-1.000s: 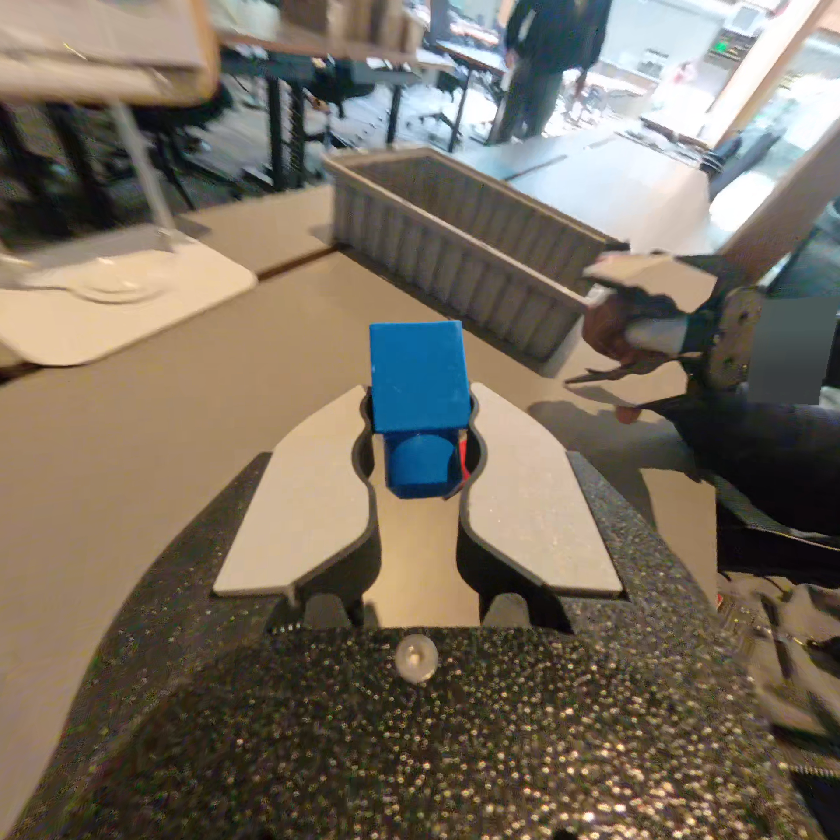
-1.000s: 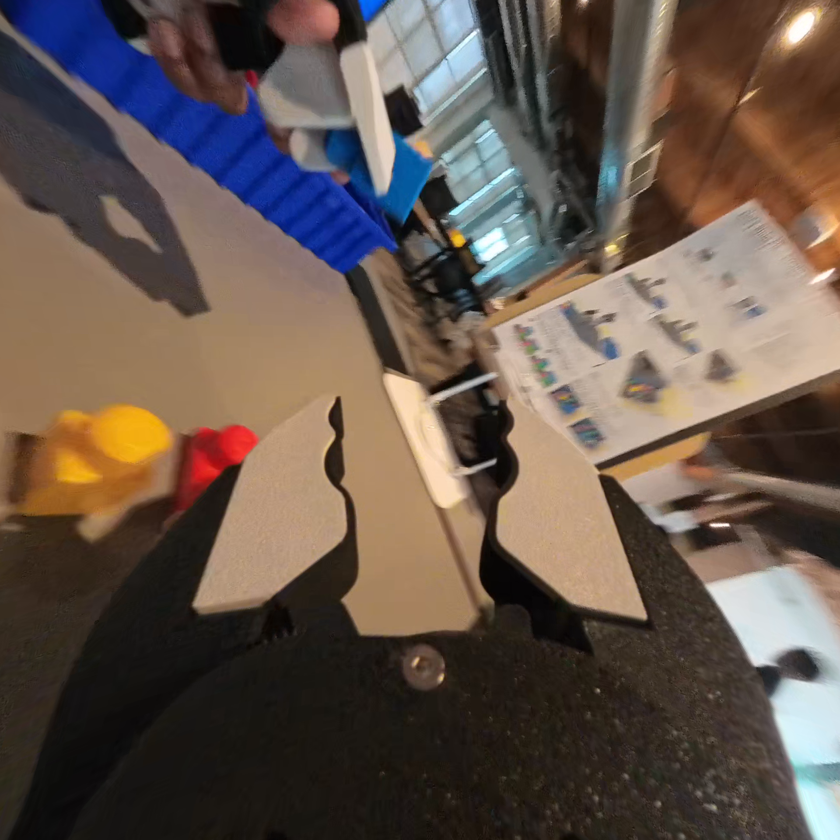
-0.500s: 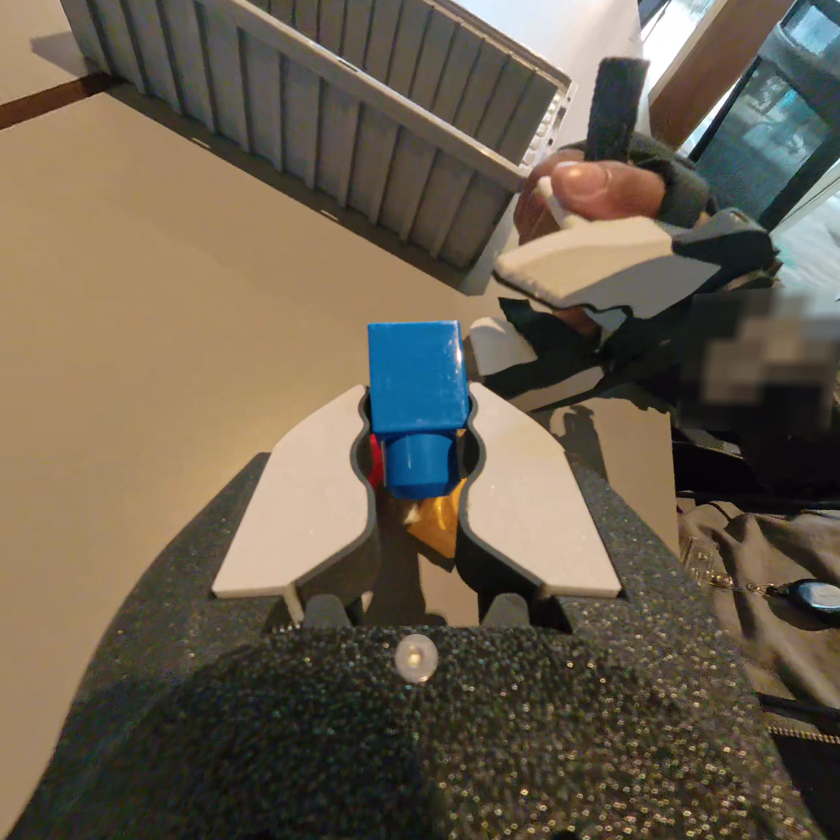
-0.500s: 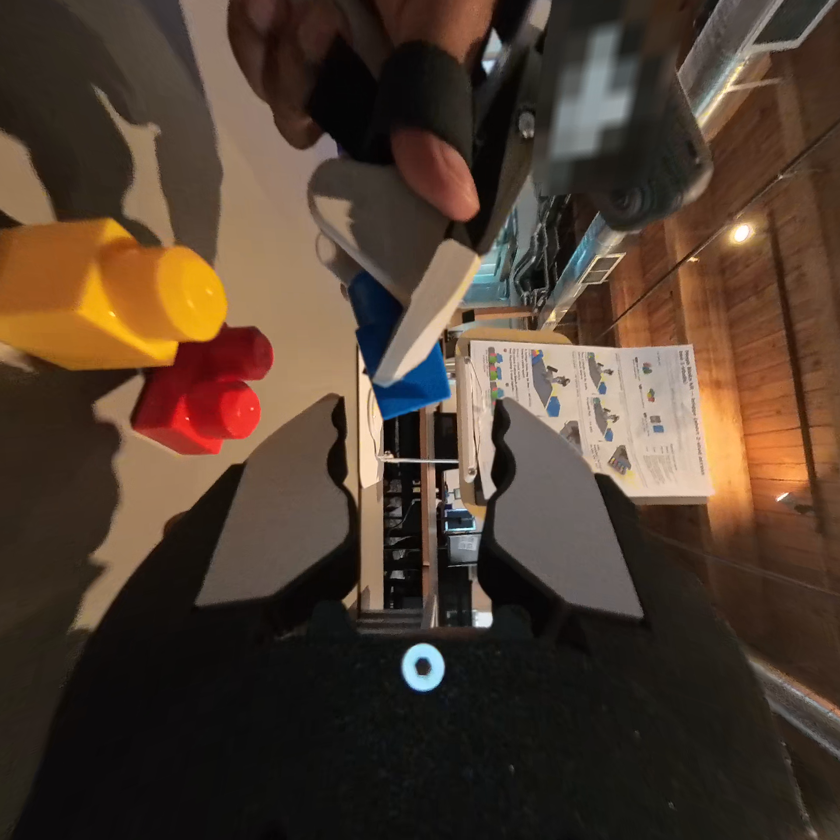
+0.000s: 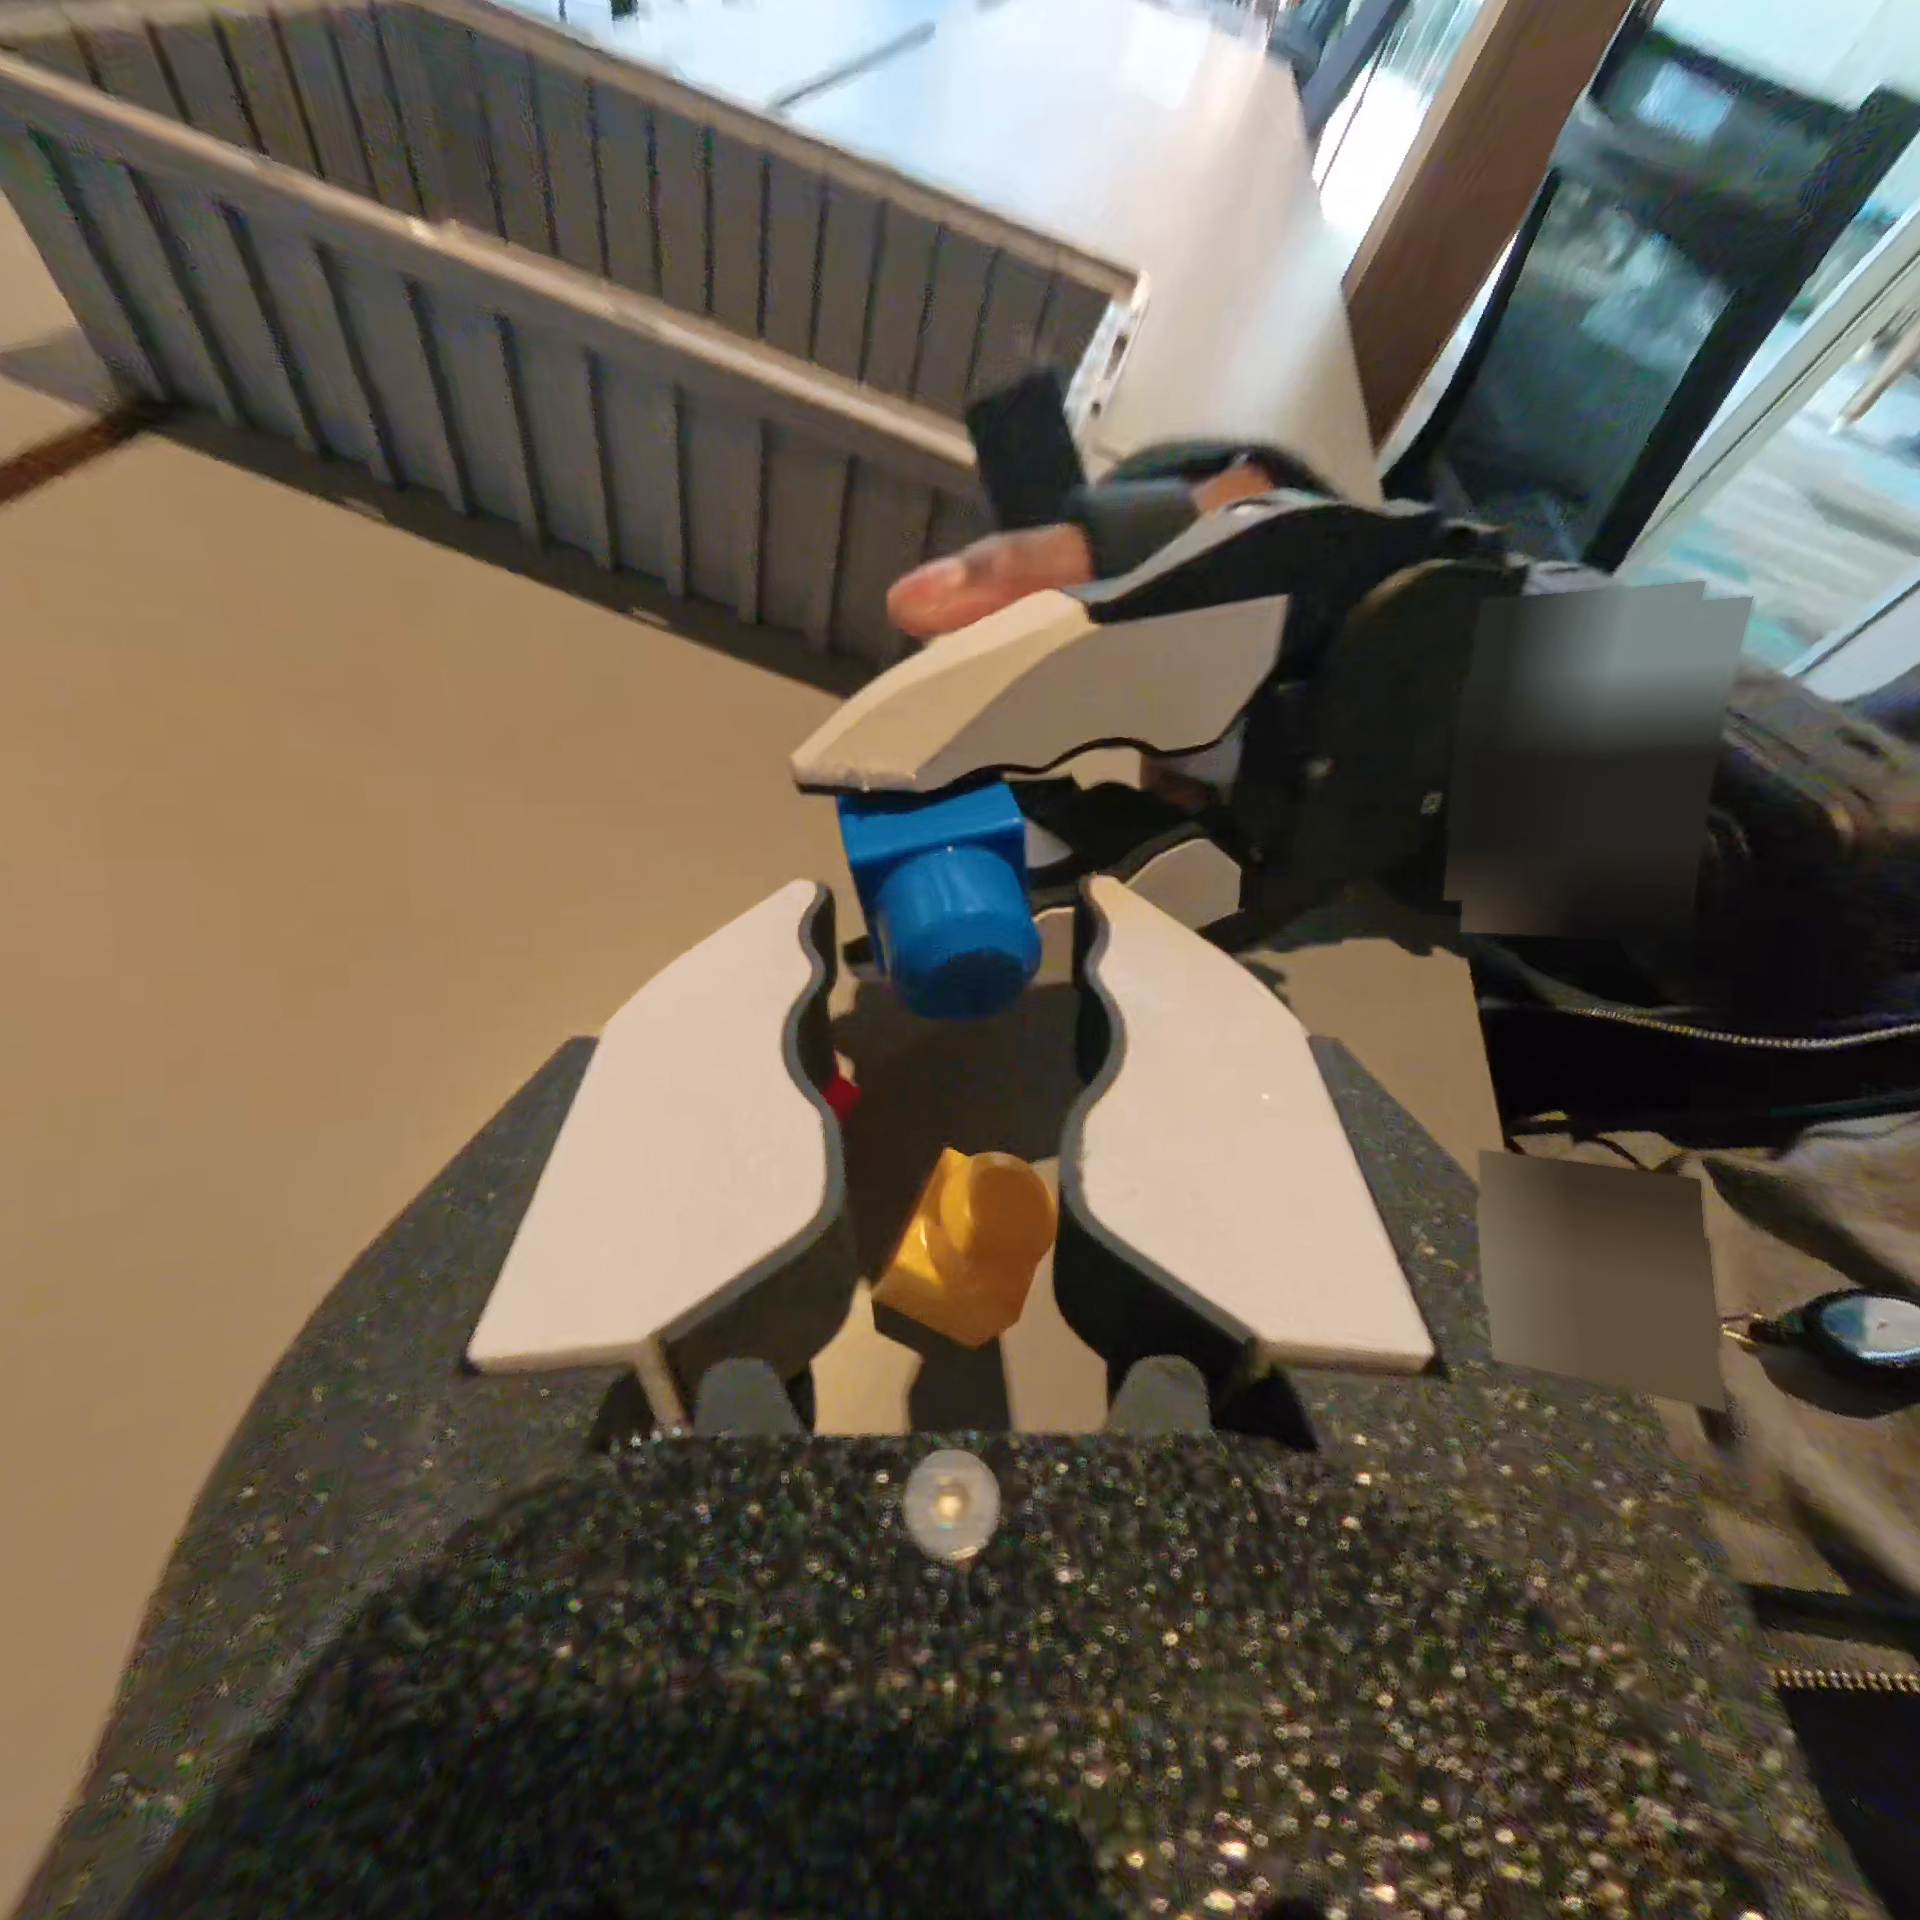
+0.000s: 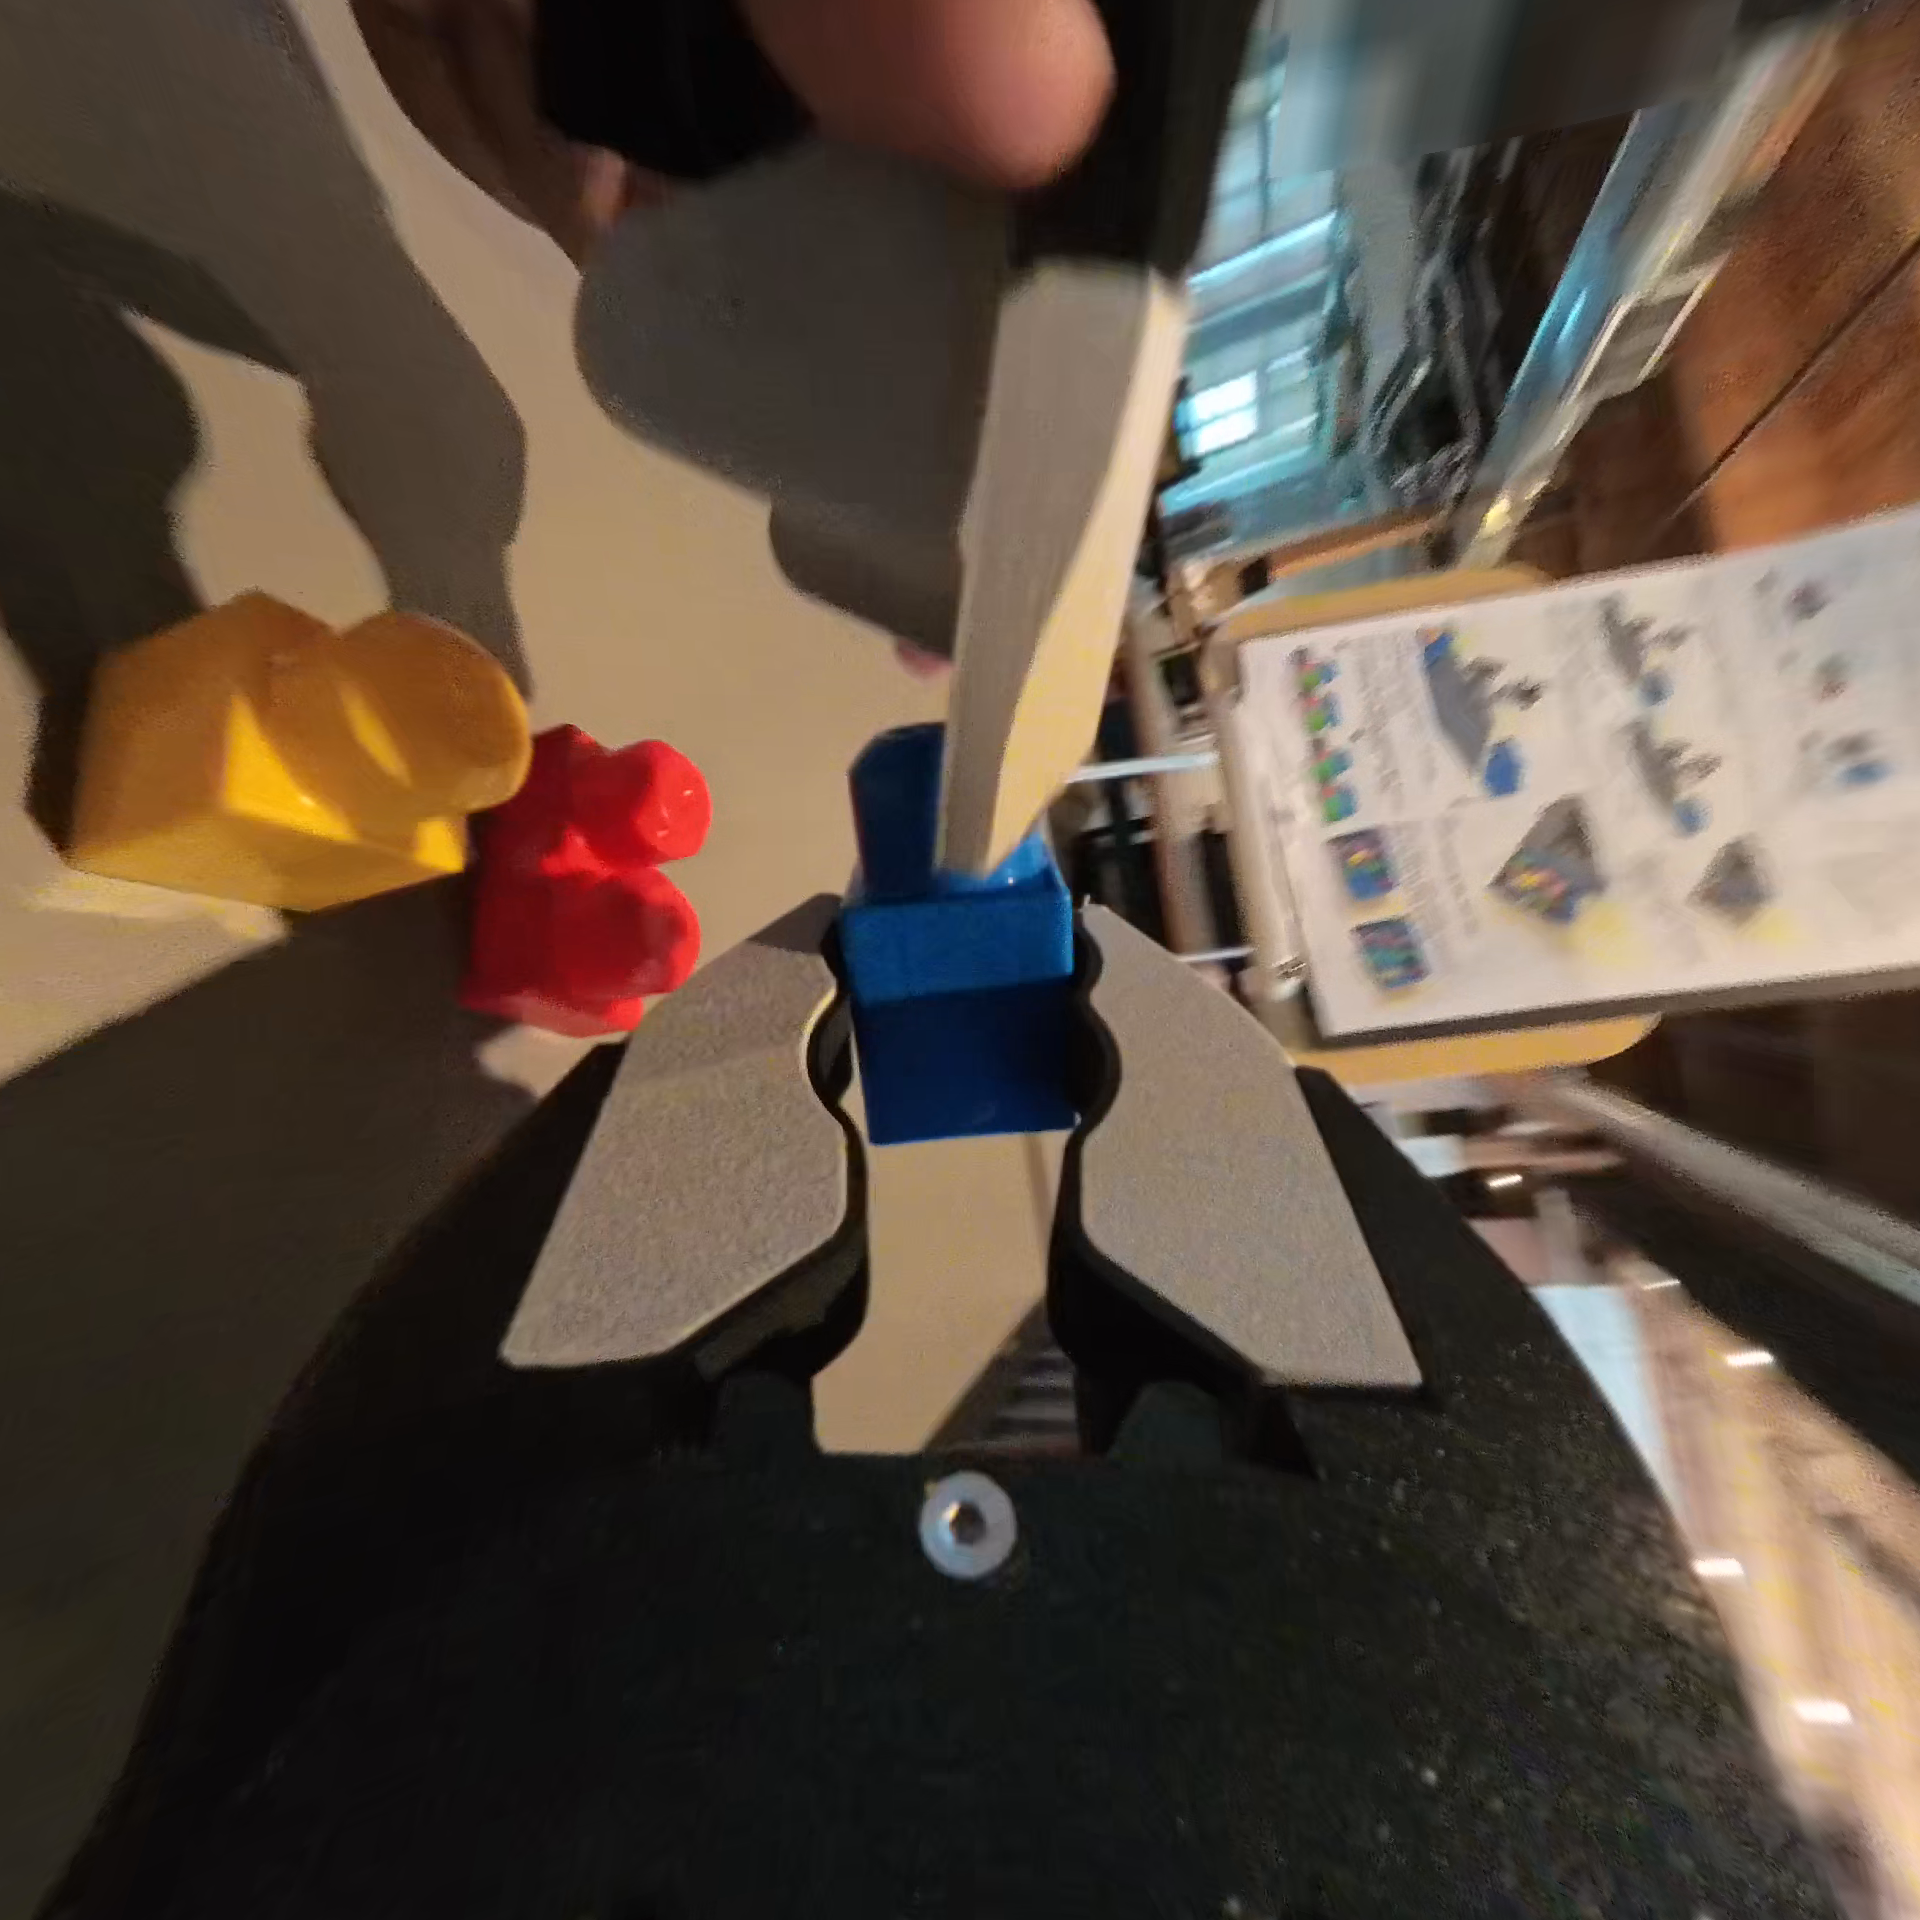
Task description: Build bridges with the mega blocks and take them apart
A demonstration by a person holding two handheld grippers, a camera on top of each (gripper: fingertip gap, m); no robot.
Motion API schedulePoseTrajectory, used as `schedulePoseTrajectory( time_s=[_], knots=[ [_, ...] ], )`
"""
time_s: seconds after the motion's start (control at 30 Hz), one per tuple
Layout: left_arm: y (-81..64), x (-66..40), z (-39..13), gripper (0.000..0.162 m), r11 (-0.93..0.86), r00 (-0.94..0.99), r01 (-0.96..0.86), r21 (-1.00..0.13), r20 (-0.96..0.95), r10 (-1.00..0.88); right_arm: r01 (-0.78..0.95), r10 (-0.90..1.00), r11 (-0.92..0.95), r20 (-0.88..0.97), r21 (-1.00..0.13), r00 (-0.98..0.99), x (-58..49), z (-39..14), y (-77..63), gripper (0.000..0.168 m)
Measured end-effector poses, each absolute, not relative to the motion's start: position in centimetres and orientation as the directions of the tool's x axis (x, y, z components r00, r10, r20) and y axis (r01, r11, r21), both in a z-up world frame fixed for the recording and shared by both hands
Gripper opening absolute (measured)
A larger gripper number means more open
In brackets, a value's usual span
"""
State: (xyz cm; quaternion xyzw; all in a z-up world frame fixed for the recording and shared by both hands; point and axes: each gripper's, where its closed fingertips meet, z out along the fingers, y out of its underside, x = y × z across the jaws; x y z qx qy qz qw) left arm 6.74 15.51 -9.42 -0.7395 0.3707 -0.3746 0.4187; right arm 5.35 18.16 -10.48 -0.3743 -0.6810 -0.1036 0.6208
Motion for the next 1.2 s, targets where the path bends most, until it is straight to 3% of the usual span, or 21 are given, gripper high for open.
schedulePoseTrajectory(
  time_s=[0.07,0.17,0.3,0.53,0.73,0.8,0.97,1.2],
  knots=[
    [15.7,5.9,-8.3,0.044,-0.347,0.445,-0.174,-0.922,0.241,-0.863,0.624,0.581,0.591,0.807,-0.511,0.111,5.9,-11.2,18.2,0.038],
    [15.1,5.1,-7.7,0.044,-0.298,0.408,-0.161,-0.941,0.212,-0.888,0.500,0.887,0.325,0.442,-0.803,0.134,5.9,-12.0,16.3,0.038],
    [14.2,4.9,-7.9,0.043,-0.179,0.361,-0.238,-0.955,0.084,-0.929,0.329,0.994,0.082,0.102,-0.941,0.044,5.8,-10.7,14.3,0.038],
    [12.6,6.9,-9.5,0.031,-0.013,0.255,-0.345,-0.938,-0.080,-0.964,0.317,0.997,0.007,-0.016,-0.948,-0.071,5.8,-11.6,12.2,0.038],
    [12.7,8.1,-11.1,0.025,0.002,0.257,-0.427,-0.904,-0.124,-0.958,0.361,0.999,-0.009,-0.027,-0.933,-0.046,6.6,-13.1,12.5,0.039],
    [12.9,8.4,-12.3,0.025,-0.031,0.277,-0.489,-0.872,-0.121,-0.953,0.444,0.999,0.049,0.049,-0.895,-0.012,7.2,-14.5,13.1,0.041],
    [12.9,9.1,-14.1,0.025,-0.146,0.320,-0.588,-0.795,-0.062,-0.945,0.665,0.968,0.196,0.251,-0.721,-0.012,9.2,-18.2,13.9,0.065],
    [12.1,9.2,-16.7,0.025,-0.195,0.297,-0.704,-0.683,-0.034,-0.954,0.739,0.963,0.225,0.259,-0.635,-0.070,9.7,-20.0,13.2,0.053]
  ],
)
